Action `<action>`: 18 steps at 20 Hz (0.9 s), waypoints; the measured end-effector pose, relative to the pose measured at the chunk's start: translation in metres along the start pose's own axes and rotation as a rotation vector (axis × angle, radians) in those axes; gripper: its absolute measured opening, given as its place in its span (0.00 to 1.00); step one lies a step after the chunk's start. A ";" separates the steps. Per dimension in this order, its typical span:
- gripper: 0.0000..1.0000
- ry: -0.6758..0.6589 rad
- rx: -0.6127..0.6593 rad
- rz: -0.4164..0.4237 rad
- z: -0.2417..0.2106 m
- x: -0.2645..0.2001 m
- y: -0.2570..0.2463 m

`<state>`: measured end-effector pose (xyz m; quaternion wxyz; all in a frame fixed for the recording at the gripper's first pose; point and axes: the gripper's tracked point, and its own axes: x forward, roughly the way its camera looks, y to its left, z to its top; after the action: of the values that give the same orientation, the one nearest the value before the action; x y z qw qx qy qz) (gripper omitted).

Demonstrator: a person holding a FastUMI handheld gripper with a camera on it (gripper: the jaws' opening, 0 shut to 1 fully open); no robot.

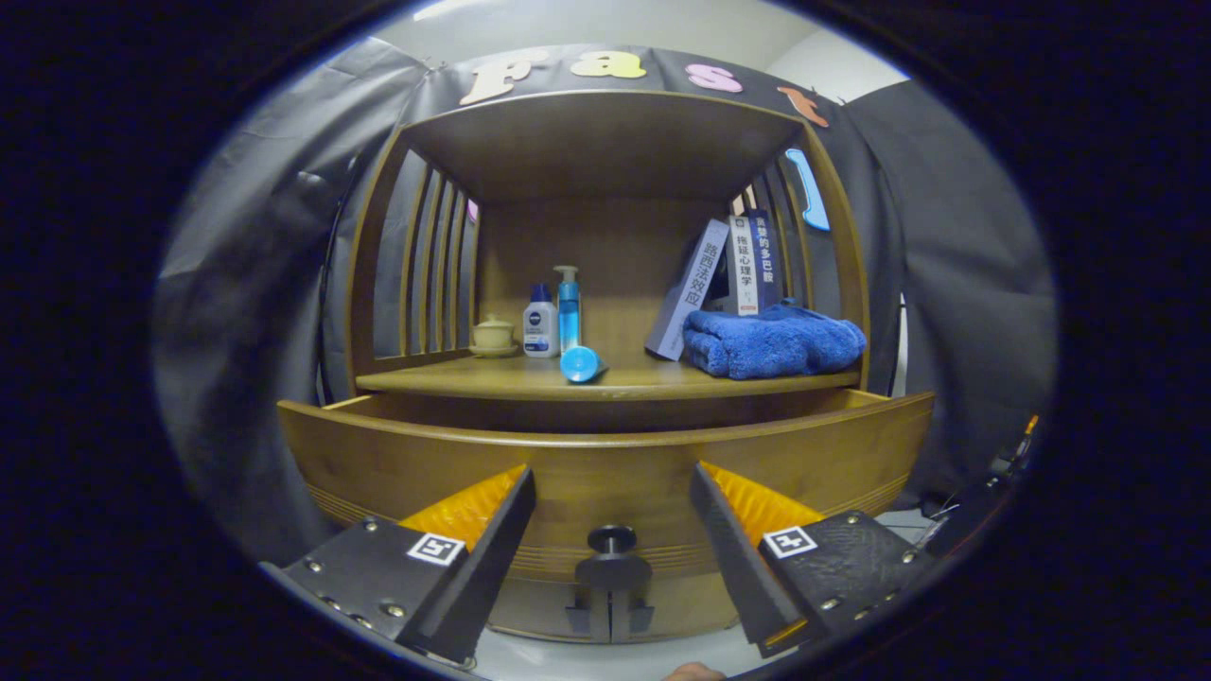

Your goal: Pull open the drawer, take out the items inside it, and place them on the countertop above the cabinet.

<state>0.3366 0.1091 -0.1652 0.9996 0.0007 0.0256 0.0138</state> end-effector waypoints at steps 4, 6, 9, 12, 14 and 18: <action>0.99 0.014 -0.002 -0.014 0.000 0.022 0.004; 0.99 0.013 -0.005 -0.020 0.000 0.033 0.004; 0.99 0.009 -0.006 -0.017 0.001 0.047 0.005; 0.99 0.013 -0.006 -0.021 0.001 0.061 0.006; 0.99 0.009 -0.008 -0.021 0.001 0.068 0.006; 0.99 0.012 -0.010 -0.023 0.001 0.080 0.008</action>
<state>0.4158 0.1194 -0.1688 0.9995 -0.0046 0.0317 0.0023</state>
